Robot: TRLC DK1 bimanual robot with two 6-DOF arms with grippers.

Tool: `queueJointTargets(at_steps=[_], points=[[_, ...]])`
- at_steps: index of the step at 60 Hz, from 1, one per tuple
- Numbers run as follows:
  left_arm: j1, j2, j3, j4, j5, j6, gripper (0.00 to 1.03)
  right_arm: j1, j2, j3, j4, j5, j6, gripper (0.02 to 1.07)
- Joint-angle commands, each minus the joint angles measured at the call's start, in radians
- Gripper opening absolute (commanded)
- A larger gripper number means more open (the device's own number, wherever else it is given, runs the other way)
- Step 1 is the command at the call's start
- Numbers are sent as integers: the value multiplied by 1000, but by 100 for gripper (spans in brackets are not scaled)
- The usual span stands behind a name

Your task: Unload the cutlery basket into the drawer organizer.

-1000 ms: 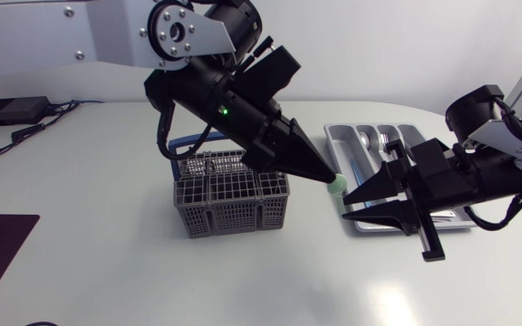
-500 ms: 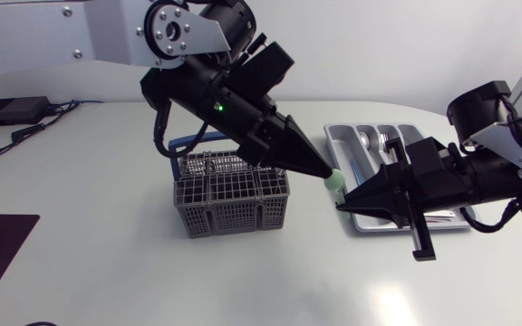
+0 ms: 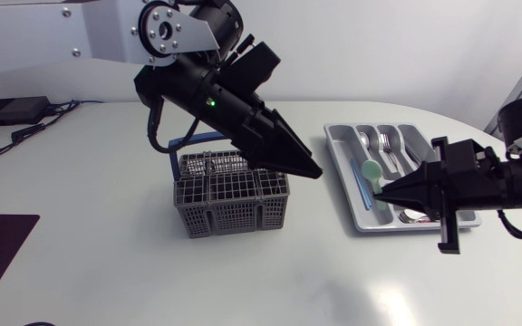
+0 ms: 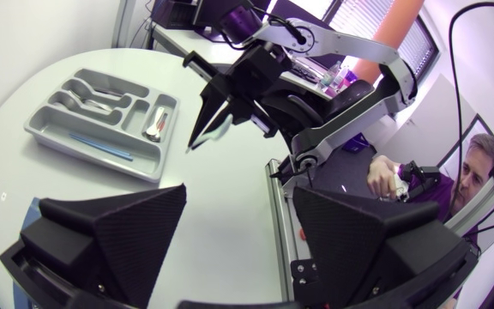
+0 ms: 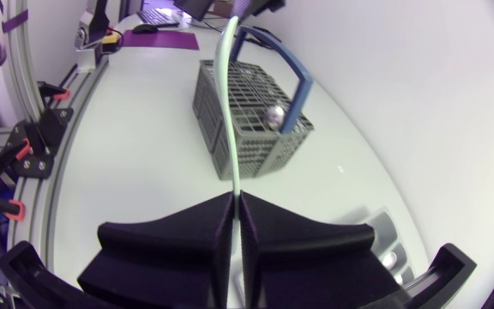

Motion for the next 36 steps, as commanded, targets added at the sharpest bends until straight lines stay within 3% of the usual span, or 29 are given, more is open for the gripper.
queueJointTargets(at_steps=[1, 10, 22, 36], points=[[20, 19, 21, 3, -17, -28, 99, -96, 50, -24, 4, 22, -118, 8], [34, 19, 2, 56, -109, -78, 99, -246, 93, -36, 27, 82, -268, 8], [29, 27, -32, 127, -256, -138, 99, -335, 107, -166, 321, 222, -336, 8], [34, 25, -91, 191, -397, -186, 99, -391, 197, -242, 553, 308, -408, 8]])
